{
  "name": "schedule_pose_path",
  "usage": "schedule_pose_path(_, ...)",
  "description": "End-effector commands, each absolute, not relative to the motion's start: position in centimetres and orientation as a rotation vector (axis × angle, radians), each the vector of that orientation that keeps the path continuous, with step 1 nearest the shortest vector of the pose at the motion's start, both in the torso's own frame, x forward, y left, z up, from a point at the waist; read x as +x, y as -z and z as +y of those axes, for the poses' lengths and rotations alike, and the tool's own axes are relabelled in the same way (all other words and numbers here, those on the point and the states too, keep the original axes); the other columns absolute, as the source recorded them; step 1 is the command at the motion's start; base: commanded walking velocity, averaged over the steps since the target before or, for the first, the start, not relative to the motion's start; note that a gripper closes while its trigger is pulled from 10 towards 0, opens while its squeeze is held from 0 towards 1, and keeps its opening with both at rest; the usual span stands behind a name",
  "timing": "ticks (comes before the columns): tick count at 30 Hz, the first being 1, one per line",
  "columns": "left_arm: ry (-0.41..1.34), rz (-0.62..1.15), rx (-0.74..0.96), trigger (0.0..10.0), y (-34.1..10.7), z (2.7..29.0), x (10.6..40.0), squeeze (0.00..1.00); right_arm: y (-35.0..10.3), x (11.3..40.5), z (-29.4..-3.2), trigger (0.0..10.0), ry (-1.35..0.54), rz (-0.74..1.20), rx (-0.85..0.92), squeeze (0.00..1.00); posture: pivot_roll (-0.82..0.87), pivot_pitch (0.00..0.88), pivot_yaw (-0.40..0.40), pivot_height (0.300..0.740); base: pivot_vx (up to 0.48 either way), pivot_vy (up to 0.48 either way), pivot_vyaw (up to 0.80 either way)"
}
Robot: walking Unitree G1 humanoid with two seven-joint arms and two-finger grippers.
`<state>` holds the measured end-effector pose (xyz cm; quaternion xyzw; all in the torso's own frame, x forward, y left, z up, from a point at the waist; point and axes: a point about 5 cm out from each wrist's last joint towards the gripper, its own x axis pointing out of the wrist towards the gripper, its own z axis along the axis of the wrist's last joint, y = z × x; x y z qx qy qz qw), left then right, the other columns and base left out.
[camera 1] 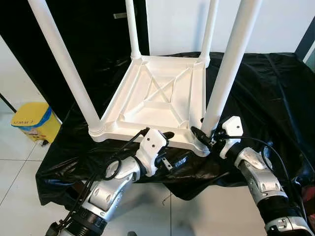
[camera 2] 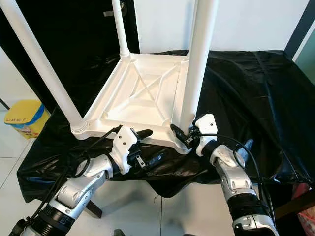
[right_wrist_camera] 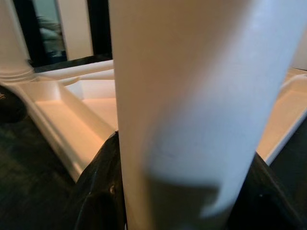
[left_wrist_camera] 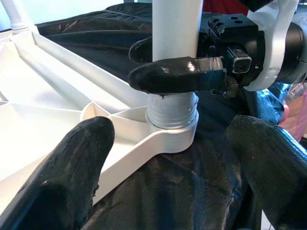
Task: Building children table
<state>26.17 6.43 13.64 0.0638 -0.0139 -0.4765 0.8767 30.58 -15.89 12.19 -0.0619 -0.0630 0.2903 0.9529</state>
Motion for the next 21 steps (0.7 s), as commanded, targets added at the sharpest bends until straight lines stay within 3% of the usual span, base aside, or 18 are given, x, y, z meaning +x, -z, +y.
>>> schedule_pose_path(1,1.101,-0.012,0.158,10.0,-13.3,6.2,25.9,0.0,-10.8,30.4,-16.1,10.0,-0.529,-0.059,-0.143,0.0,-0.16,0.0,0.032,0.74,0.0,0.0,0.0)
schedule_pose_path(21,1.082,-0.023,0.127,10.0,-13.7,6.4,25.9,0.0,-10.5,29.3,-13.2,10.0,-0.015,-0.045,0.063,0.0,-0.15,0.0,0.034,0.74,0.0,0.0,0.0)
